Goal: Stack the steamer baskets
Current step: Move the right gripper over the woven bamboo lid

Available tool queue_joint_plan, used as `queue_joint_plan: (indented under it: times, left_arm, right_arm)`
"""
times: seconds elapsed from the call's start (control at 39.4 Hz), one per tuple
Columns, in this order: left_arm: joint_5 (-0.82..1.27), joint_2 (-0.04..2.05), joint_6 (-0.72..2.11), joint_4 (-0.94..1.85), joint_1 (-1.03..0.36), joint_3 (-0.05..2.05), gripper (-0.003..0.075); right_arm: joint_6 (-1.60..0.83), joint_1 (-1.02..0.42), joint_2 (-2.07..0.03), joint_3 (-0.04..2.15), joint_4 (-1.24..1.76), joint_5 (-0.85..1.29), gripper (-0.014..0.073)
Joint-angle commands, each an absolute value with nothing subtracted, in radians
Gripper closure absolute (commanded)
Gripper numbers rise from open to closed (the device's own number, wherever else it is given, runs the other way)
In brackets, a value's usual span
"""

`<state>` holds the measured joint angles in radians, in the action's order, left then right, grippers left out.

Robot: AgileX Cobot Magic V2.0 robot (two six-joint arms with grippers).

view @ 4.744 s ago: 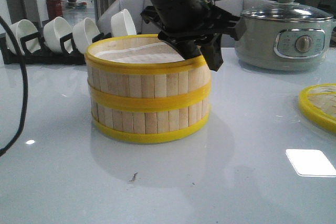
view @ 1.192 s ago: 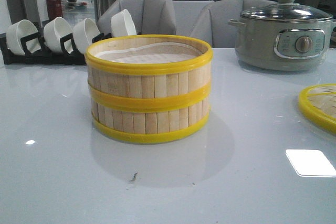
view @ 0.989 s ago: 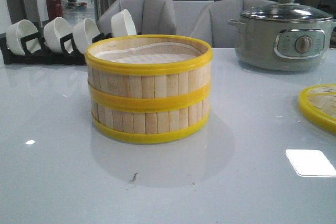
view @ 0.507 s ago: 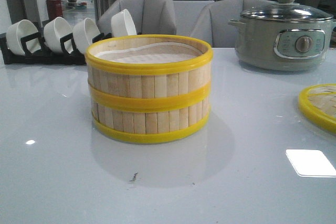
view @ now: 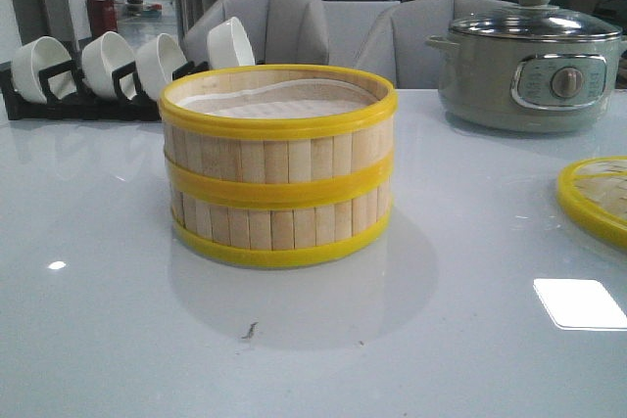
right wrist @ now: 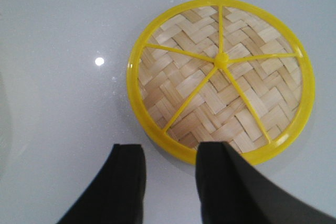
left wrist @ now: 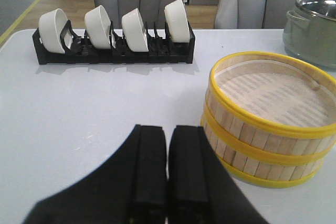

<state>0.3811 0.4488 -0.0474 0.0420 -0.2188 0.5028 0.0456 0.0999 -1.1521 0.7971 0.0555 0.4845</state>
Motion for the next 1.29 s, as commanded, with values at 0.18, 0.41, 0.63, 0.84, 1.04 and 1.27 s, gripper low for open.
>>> queue_joint_plan:
  times: [0.18, 0.41, 0.63, 0.84, 1.04, 1.27]
  left_arm:
    - [0.291, 0.453, -0.054, 0.044, -0.222, 0.533, 0.0634]
    - [0.291, 0.453, -0.054, 0.044, -0.222, 0.533, 0.0634]
    - [0.291, 0.453, -0.054, 0.044, -0.222, 0.533, 0.0634]
    - [0.291, 0.453, -0.054, 0.044, -0.222, 0.533, 0.0634]
    - [0.290, 0.453, -0.054, 0.044, -0.222, 0.533, 0.0634]
    - [0.290, 0.453, -0.054, 0.044, -0.222, 0.533, 0.0634]
  right_arm:
    - [0.032, 0.123, -1.382, 1.061, 0.052, 0.502, 0.0235]
    - [0.032, 0.154, -1.586, 1.278, 0.051, 0.618, 0.0235]
    - [0.032, 0.175, -1.721, 1.390, 0.046, 0.714, 0.0235]
    - [0.032, 0.207, -1.774, 1.401, 0.000, 0.721, 0.0235]
    - [0.032, 0.212, -1.805, 1.401, 0.000, 0.698, 0.0235]
    - [0.032, 0.212, -1.830, 1.401, 0.000, 0.666, 0.0235]
